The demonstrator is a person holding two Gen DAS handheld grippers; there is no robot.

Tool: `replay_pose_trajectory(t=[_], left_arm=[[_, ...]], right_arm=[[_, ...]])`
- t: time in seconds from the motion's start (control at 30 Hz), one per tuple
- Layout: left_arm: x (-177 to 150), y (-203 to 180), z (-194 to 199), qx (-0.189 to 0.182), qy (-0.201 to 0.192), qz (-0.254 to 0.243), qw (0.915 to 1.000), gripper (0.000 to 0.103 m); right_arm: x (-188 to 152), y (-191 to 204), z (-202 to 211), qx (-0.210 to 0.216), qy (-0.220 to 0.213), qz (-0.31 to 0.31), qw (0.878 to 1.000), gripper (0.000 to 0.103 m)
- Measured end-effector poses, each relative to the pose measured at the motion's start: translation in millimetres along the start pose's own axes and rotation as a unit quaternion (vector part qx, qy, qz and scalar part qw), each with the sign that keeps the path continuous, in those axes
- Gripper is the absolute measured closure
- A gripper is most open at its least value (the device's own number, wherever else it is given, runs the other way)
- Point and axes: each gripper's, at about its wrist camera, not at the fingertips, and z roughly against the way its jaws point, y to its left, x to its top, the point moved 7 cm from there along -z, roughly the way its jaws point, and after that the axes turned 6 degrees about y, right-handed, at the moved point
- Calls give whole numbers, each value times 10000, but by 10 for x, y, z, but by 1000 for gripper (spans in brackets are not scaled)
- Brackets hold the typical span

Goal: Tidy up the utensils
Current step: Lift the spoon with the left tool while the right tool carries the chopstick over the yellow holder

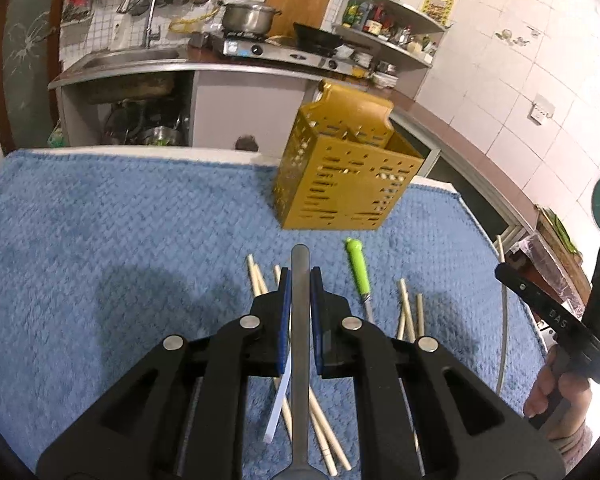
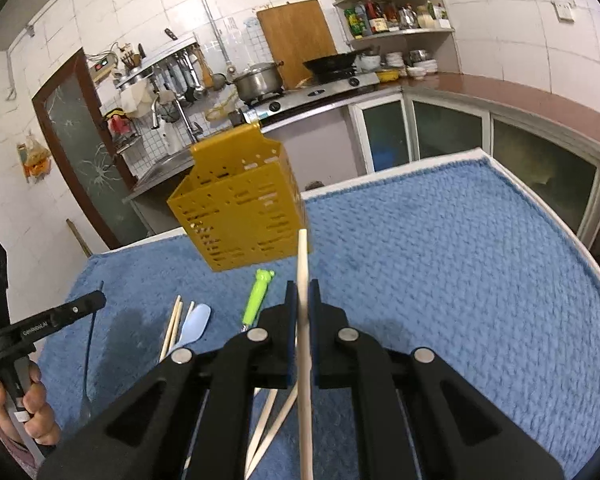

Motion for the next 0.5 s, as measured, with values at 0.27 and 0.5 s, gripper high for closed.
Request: replay_pose_trajectory(t=[0.27, 0.5], left_arm=[[379, -206, 136, -194, -733, -202, 9969, 95], [776, -476, 217, -415, -1530, -515, 9860, 95]], right_arm=[[394, 156, 102, 303, -911, 149, 9953, 97], [942, 371, 207, 564, -1840, 285, 9809, 97]])
